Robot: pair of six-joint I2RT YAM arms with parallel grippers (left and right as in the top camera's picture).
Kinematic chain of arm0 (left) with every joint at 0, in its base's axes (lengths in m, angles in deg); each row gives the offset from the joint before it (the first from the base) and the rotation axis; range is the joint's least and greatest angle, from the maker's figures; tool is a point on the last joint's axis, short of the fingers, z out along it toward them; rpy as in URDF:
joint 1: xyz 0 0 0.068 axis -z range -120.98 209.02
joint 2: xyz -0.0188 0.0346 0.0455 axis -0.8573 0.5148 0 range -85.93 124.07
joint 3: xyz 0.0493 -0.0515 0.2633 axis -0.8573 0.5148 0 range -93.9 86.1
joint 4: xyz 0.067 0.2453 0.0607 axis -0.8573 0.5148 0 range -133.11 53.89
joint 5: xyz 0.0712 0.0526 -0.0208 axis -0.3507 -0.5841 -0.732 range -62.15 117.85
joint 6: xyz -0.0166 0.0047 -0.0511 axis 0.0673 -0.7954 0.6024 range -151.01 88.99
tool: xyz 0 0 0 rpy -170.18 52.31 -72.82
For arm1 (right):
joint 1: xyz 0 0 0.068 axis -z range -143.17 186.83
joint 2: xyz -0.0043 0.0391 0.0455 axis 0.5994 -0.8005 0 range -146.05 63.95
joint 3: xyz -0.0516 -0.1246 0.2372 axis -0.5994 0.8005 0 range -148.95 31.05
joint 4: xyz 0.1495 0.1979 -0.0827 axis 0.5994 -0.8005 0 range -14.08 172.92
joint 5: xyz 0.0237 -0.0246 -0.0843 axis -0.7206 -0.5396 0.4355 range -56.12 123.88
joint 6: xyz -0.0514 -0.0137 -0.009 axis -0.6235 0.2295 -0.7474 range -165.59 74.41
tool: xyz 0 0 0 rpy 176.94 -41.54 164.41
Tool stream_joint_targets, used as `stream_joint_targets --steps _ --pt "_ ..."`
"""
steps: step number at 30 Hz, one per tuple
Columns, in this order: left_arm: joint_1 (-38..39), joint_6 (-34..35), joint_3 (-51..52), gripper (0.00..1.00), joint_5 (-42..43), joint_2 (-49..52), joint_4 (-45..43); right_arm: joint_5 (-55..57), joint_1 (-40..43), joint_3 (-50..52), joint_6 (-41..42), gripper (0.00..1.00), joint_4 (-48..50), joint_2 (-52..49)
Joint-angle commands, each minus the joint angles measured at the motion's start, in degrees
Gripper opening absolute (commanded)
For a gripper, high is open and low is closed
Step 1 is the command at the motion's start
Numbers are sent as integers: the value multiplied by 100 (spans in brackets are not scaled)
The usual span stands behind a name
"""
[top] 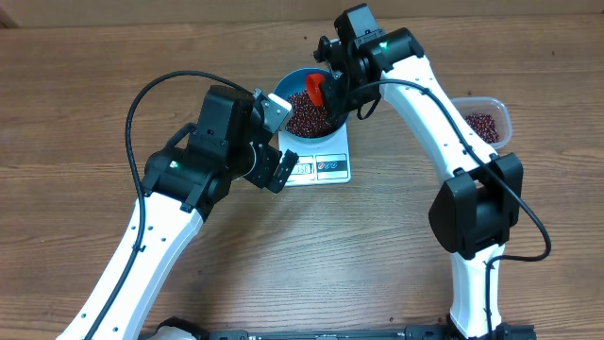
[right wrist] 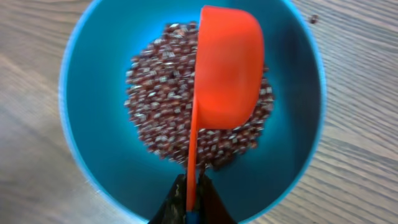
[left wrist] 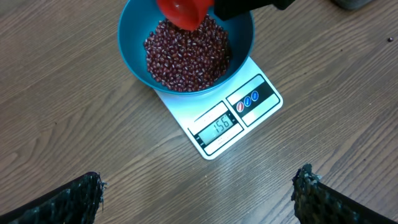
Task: Scoop item into bowl and weigh 150g on scale
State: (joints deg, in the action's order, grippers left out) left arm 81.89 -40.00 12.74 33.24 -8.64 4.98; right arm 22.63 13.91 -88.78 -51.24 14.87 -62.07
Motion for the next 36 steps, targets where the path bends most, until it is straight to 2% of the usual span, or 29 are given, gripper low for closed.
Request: stream_joint_targets --steps 1,19,28,36 --pt "2 63 24 100 42 50 -11 372 -28 -9 118 4 50 -203" --pt "2 63 24 100 42 50 -11 400 -317 -7 114 4 -131 -334" --pt "2 63 24 100 42 50 -9 -352 -234 -24 114 4 -164 -332" --pt "2 63 24 100 42 50 -9 -1578 238 -26 68 4 -229 -256"
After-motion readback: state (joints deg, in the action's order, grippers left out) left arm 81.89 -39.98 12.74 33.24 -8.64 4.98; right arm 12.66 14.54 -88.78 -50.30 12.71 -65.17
